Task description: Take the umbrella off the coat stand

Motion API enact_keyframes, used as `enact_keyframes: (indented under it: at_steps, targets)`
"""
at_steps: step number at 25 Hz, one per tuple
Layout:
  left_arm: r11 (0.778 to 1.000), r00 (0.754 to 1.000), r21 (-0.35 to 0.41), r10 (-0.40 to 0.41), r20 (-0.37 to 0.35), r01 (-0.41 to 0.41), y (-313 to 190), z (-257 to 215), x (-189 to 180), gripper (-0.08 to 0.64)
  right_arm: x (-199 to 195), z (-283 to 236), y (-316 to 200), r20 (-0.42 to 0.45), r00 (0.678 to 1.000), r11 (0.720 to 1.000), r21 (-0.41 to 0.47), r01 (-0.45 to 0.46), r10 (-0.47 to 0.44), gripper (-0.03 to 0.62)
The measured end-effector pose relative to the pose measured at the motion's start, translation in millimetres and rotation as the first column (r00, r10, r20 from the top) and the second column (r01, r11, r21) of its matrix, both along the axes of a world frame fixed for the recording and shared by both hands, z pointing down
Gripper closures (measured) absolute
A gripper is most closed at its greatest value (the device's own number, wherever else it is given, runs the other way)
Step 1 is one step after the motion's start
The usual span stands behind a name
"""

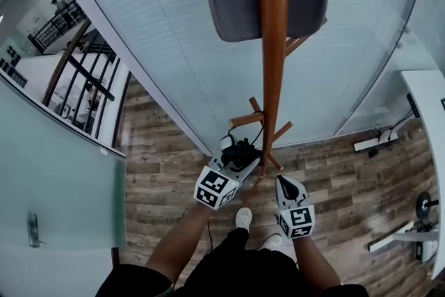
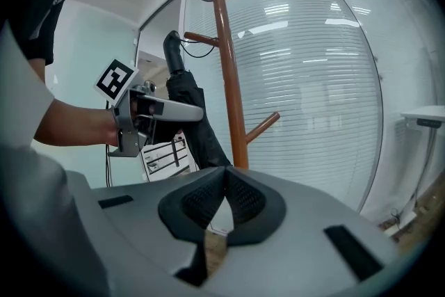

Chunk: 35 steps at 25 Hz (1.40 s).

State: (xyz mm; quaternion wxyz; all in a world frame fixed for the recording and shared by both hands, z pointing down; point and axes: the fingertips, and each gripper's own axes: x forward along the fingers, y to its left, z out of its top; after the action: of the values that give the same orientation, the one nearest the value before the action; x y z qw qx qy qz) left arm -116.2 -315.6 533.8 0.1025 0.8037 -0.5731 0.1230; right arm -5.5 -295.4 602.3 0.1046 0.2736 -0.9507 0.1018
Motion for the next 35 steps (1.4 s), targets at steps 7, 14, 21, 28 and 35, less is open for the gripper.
enact_keyframes:
  at_steps: [7, 14, 21, 28, 35]
  targets:
    - [1.000, 0.999, 0.015, -0.027, -0.035, 0.028, -2.9, -38.9, -11.7, 0.298, 0.8, -36.9, -12.0, 0.083, 0.996, 0.998, 0.058, 0.010, -0.015, 0.585]
    - [0.997, 0.997, 0.026, -0.065, -0.051, 0.067, 14.2, -51.8, -21.9, 0.296, -0.6, -55.8, -9.8, 0.132, 0.990, 0.994, 0.098, 0.045, -0.058, 0.584]
    - [0.991, 0.990, -0.002, -0.133, -0.039, 0.133, 38.3, -48.1, -42.2, 0.296, -3.4, -70.5, -9.3, 0.130, 0.987, 0.987, 0.140, 0.081, -0.099, 0.584]
    - [0.984, 0.984, -0.026, -0.177, -0.004, 0.177, 61.0, -31.0, -42.6, 0.296, -1.0, -83.8, 0.1, 0.128, 0.984, 0.983, 0.151, 0.107, -0.126, 0.585]
    - [0.971, 0.971, -0.012, -0.237, -0.036, 0.237, 80.1, -31.4, -54.5, 0.296, -9.1, -86.9, 7.8, 0.139, 0.980, 0.982, 0.148, 0.118, -0.139, 0.585]
